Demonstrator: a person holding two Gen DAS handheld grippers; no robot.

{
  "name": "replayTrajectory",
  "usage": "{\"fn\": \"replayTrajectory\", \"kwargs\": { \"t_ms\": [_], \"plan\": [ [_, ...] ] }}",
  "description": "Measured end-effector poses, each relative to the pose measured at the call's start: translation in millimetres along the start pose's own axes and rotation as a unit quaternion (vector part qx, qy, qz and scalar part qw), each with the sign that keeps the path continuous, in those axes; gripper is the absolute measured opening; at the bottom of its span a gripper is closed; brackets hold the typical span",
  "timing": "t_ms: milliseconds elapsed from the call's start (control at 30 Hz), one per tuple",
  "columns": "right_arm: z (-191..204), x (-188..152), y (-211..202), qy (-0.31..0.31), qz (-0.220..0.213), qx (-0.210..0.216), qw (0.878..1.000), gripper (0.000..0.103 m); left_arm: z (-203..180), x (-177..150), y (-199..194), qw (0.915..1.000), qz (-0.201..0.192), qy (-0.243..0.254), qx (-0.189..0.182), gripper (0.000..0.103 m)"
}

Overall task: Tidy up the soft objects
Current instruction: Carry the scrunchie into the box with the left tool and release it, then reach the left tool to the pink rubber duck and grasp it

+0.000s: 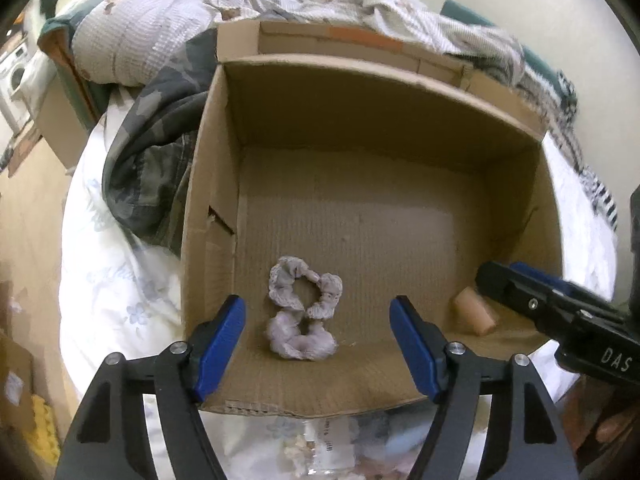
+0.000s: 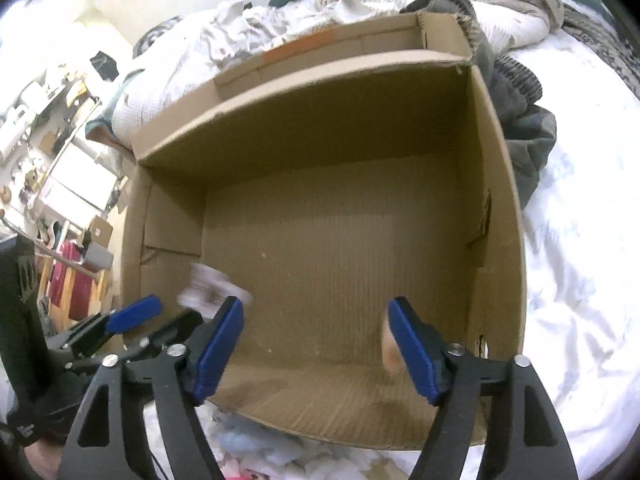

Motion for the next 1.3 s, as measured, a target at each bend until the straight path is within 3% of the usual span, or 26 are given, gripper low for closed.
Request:
{"fn": "replayTrajectory", "kwargs": {
  "t_ms": [100, 300, 500, 767, 900, 1300],
  "plan": [
    [1.4, 5.2, -6.9, 0.007, -0.019, 0.009, 1.0, 0.099, 0.9, 2.2, -3.5, 1.0, -0.006, -0.003, 0.001, 0.072],
    [-3.1, 5.1, -9.1, 0.017, -0.021, 0.0, 1.0, 0.103, 2.3, 6.7, -10.7, 0.9997, -0.024, -0.002, 0.007, 0.072],
    [-0.5, 3.5, -16.1, 0.016, -0.039, -0.011, 0.999, 0.103, 0.2, 5.5, -18.2, 0.9992, -0.036, 0.013, 0.012, 0.072],
    [3.0, -6.8, -26.8, 0.023, -0.025, -0.006, 0.999, 0.103, 7.8, 6.0, -33.7, 0.998, -0.057, 0.01, 0.023, 0.072],
    [2.0, -7.2, -32.4, 0.015, -0.024, -0.026, 0.999, 0.103, 11.1, 4.7, -44.8, 0.9972, -0.069, 0.009, 0.027, 0.072],
    [7.5, -21.0, -59.3, 0.015, -0.045, -0.002, 0.999, 0.103, 26.5, -10.3, -83.6, 0.9952, -0.09, 0.0, 0.039, 0.072]
  ]
}}
Point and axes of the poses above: each gripper's, at about its wrist camera, not at the fingertips, and y roughly the way its jaws point, z to its left, x to its top, the point moved 10 cm from there along y, roughly the way its jaws point, and after that the axes turned 10 degrees about -y, right-handed, at the moved point
